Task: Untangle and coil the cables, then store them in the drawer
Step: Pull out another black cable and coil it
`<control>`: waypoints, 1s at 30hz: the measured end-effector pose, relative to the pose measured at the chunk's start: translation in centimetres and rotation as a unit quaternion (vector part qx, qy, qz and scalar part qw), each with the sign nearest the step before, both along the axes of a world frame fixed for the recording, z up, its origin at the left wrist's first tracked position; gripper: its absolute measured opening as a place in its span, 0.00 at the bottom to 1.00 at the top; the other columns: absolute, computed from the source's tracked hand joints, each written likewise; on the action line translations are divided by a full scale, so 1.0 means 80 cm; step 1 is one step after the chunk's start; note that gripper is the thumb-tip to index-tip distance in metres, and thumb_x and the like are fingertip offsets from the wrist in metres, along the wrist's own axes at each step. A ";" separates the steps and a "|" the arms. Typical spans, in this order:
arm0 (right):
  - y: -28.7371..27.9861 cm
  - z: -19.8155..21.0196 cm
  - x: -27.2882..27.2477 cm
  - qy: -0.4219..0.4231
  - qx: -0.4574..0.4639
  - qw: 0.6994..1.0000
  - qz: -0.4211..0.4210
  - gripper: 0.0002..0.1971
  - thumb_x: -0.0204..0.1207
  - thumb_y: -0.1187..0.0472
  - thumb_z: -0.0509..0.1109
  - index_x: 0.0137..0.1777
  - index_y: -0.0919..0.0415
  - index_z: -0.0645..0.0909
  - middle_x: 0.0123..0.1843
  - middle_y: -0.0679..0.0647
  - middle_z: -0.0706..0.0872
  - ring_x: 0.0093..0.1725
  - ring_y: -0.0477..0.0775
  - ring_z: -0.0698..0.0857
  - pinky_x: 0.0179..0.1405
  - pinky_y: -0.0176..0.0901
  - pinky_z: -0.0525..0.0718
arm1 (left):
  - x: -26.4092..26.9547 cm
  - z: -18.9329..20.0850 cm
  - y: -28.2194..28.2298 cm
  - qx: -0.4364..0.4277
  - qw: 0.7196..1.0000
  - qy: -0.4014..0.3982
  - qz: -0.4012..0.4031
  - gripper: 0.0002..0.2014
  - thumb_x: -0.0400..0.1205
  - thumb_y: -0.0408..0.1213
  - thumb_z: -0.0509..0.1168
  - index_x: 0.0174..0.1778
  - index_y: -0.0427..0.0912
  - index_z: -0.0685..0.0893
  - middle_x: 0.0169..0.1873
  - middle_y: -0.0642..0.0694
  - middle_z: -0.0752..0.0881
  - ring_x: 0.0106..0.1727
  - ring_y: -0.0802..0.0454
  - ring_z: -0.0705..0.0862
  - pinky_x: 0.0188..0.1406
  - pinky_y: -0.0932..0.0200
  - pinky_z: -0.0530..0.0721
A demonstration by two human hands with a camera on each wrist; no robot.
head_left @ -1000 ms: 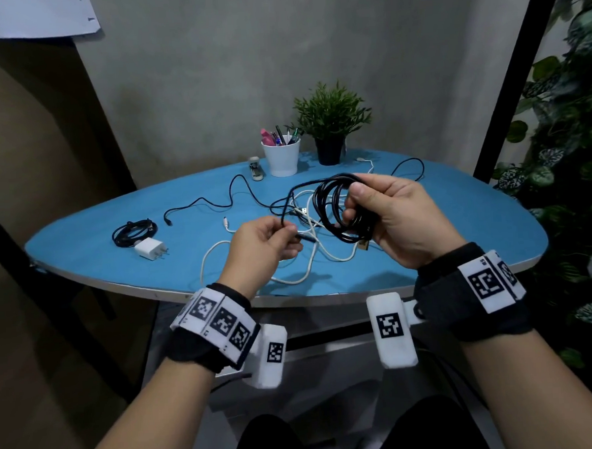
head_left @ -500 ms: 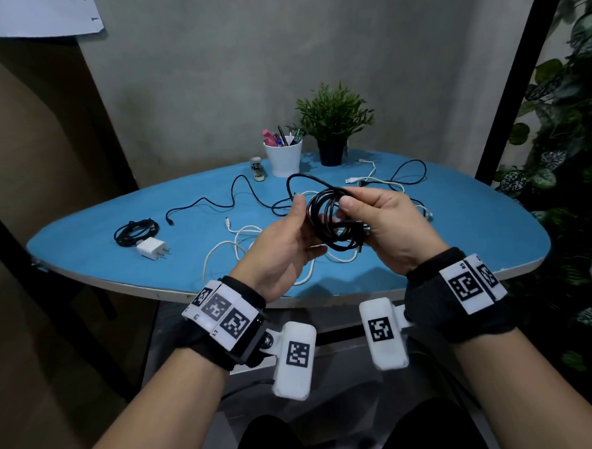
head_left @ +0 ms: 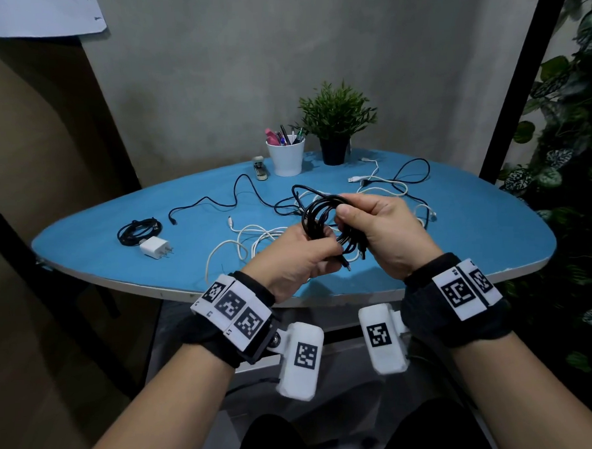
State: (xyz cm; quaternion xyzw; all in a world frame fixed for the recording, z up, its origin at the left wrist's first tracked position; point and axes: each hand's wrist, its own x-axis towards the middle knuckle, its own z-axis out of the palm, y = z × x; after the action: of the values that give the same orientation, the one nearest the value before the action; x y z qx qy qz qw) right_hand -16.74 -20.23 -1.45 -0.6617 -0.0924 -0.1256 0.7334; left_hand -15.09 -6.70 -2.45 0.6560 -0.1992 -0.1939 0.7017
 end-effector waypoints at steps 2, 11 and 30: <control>0.000 0.000 0.000 -0.003 0.006 1.000 -0.011 0.11 0.78 0.74 0.64 0.53 0.62 0.83 0.30 0.42 0.89 0.32 0.36 0.84 0.39 0.28 0.82 | -0.001 -0.003 -0.002 -0.003 1.000 0.014 0.015 0.11 0.77 0.18 0.62 0.46 0.39 0.74 0.36 0.45 0.79 0.34 0.55 0.81 0.41 0.60 0.87; -0.014 0.016 0.001 -0.033 0.036 0.995 -0.085 0.10 0.78 0.72 0.65 0.48 0.57 0.83 0.29 0.43 0.86 0.30 0.37 0.82 0.36 0.27 0.80 | 0.005 -0.014 0.010 0.184 0.977 -0.111 0.015 0.12 0.74 0.22 0.70 0.33 0.44 0.79 0.33 0.44 0.81 0.32 0.55 0.77 0.37 0.64 0.77; -0.047 0.012 0.010 -0.034 -0.097 0.986 -0.130 0.12 0.78 0.72 0.66 0.52 0.56 0.84 0.38 0.49 0.87 0.32 0.39 0.81 0.38 0.31 0.83 | 0.005 0.023 0.050 0.048 0.979 -0.192 0.046 0.08 0.78 0.22 0.65 0.36 0.38 0.80 0.31 0.43 0.83 0.28 0.58 0.81 0.32 0.67 0.83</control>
State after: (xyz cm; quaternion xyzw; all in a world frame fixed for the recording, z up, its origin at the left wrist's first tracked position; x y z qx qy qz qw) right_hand -15.97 -24.00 -0.47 -0.7317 -0.0421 -0.2328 0.6392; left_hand -14.72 -2.69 -0.58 0.7223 -0.2903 -0.0419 0.6263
